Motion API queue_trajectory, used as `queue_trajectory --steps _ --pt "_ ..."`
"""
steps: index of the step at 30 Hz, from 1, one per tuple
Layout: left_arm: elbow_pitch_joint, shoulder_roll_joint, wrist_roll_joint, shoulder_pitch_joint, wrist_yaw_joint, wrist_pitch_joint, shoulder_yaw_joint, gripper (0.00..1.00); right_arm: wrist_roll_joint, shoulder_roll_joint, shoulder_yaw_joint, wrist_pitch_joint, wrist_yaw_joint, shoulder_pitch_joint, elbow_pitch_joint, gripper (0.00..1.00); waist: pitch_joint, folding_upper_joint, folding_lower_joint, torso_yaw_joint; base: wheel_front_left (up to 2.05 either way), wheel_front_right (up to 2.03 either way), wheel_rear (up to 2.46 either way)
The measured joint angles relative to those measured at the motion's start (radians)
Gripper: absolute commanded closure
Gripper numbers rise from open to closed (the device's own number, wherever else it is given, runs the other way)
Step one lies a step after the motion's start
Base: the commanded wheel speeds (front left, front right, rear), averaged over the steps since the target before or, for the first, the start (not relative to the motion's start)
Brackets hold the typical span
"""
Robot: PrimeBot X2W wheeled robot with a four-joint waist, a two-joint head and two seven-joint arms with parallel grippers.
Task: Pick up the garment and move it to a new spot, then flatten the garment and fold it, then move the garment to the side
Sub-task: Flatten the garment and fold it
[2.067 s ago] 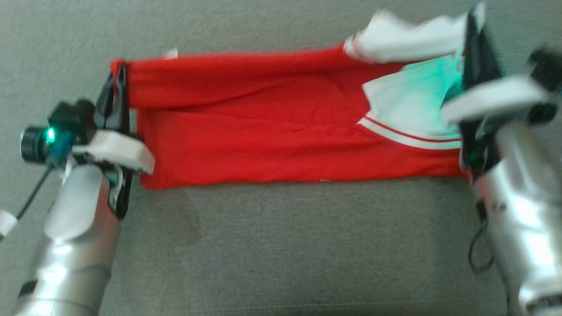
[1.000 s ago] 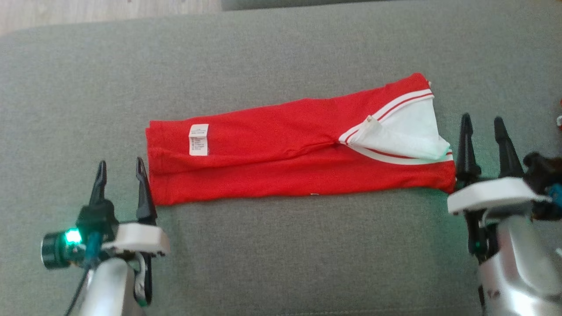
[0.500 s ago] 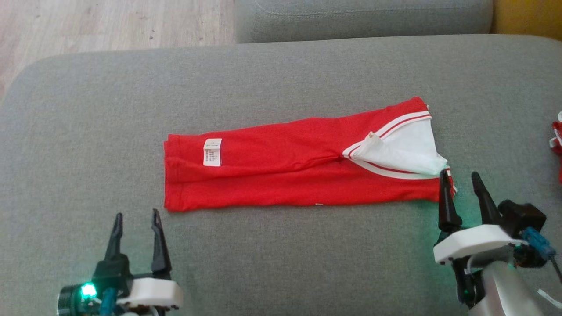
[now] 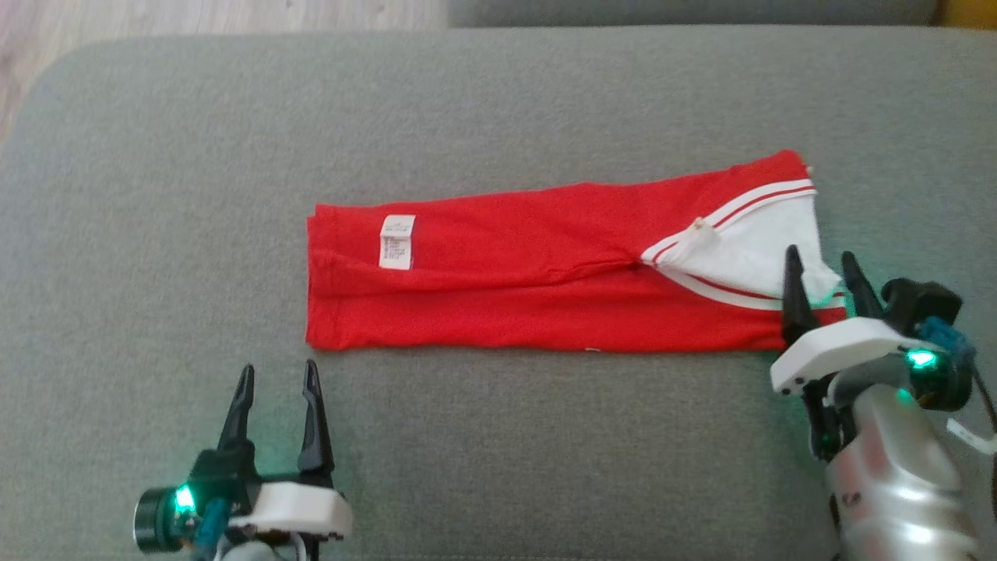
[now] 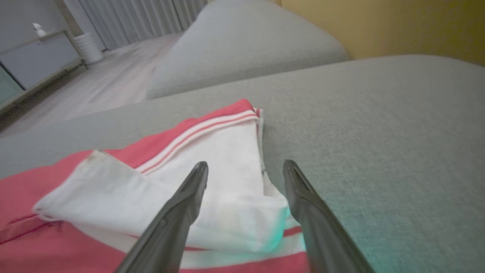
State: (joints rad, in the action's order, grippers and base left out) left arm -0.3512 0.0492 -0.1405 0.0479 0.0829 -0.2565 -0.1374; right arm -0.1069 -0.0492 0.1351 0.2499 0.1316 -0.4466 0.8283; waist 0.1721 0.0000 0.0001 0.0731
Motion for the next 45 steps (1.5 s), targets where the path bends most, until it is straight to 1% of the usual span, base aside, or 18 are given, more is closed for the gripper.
queue_trajectory --steps 5,8,11,12,13,14,18,22,25,28,31,34,38,41,45 --pt "0.003 0.000 -0.027 0.036 -0.001 0.000 -0.021 0.00 0.048 -0.002 0.093 -0.031 0.000 -0.071 0.125 0.00 0.042 0.0000 0.0000 0.028 0.00 0.00 0.00" --pt "0.006 -0.001 -0.030 0.057 -0.001 0.000 -0.026 0.00 0.066 -0.006 0.116 -0.031 0.000 -0.109 0.161 0.00 0.066 0.0000 0.0000 0.042 0.00 0.00 0.00" --pt "0.014 -0.001 -0.030 0.070 0.000 0.000 -0.025 0.00 0.071 -0.018 0.108 -0.030 0.000 -0.157 0.210 0.00 0.086 0.0000 0.0000 0.052 0.00 0.00 0.00" --pt "0.015 -0.001 -0.030 0.070 0.000 0.000 -0.025 0.00 0.061 -0.023 0.095 -0.030 0.000 -0.163 0.220 0.22 0.088 0.0000 0.0000 0.051 0.00 0.00 0.00" --pt "0.015 -0.001 -0.030 0.070 0.000 0.000 -0.025 0.00 0.045 -0.025 0.087 -0.030 0.000 -0.169 0.229 0.95 0.089 0.0000 0.0000 0.049 0.00 0.00 0.00" --pt "0.015 -0.001 -0.030 0.070 0.000 0.000 -0.025 0.00 0.026 -0.026 0.076 -0.030 0.000 -0.177 0.241 1.00 0.089 0.0000 0.0000 0.046 0.00 0.00 0.00" --pt "0.015 -0.001 -0.035 0.070 0.000 0.000 -0.026 0.00 -0.016 -0.025 0.059 -0.031 0.000 -0.186 0.263 1.00 0.089 0.0000 0.0000 0.036 0.00 0.00 0.00" --pt "0.013 -0.001 -0.035 0.071 -0.002 0.000 -0.034 0.00 -0.035 -0.030 0.057 -0.014 0.000 -0.186 0.266 1.00 0.087 0.0000 -0.0001 0.023 0.00 0.00 0.00" --pt "0.009 -0.001 -0.027 0.075 -0.013 0.000 -0.045 0.00 -0.044 -0.062 0.070 -0.002 0.000 -0.175 0.249 1.00 0.084 0.0000 0.0000 0.016 0.00 0.00 0.00" --pt "0.007 -0.001 -0.018 0.085 -0.021 0.000 -0.056 0.00 -0.058 -0.121 0.102 -0.002 0.000 -0.148 0.191 1.00 0.080 0.0000 0.0000 0.010 0.00 0.00 0.00" --pt "0.006 -0.001 -0.018 0.095 -0.021 0.000 -0.058 0.00 -0.067 -0.137 0.088 -0.002 0.000 -0.125 0.073 1.00 0.071 0.0000 -0.0001 0.004 0.00 0.00 0.00" --pt "0.003 -0.001 -0.028 0.092 -0.021 0.000 -0.066 0.00 -0.105 -0.104 -0.010 -0.002 0.000 -0.110 -0.041 1.00 0.060 0.0000 -0.0001 0.001 0.00 0.00 0.00" --pt "-0.003 -0.001 -0.036 0.090 -0.020 0.000 -0.094 0.00 -0.210 -0.051 -0.209 0.000 0.000 -0.072 -0.166 1.00 0.046 0.0000 -0.0002 0.009 0.00 0.00 0.00" --pt "-0.009 -0.001 -0.036 0.089 -0.021 0.000 -0.120 0.00 -0.289 -0.042 -0.343 0.000 0.000 -0.036 -0.228 1.00 0.038 0.0000 -0.0002 0.031 0.00 0.00 0.00" --pt "-0.018 -0.002 -0.051 0.087 -0.020 0.000 -0.141 0.00 -0.355 -0.032 -0.456 -0.026 0.000 -0.026 -0.274 1.00 0.032 0.0000 -0.0002 0.078 0.00 0.00 0.00"
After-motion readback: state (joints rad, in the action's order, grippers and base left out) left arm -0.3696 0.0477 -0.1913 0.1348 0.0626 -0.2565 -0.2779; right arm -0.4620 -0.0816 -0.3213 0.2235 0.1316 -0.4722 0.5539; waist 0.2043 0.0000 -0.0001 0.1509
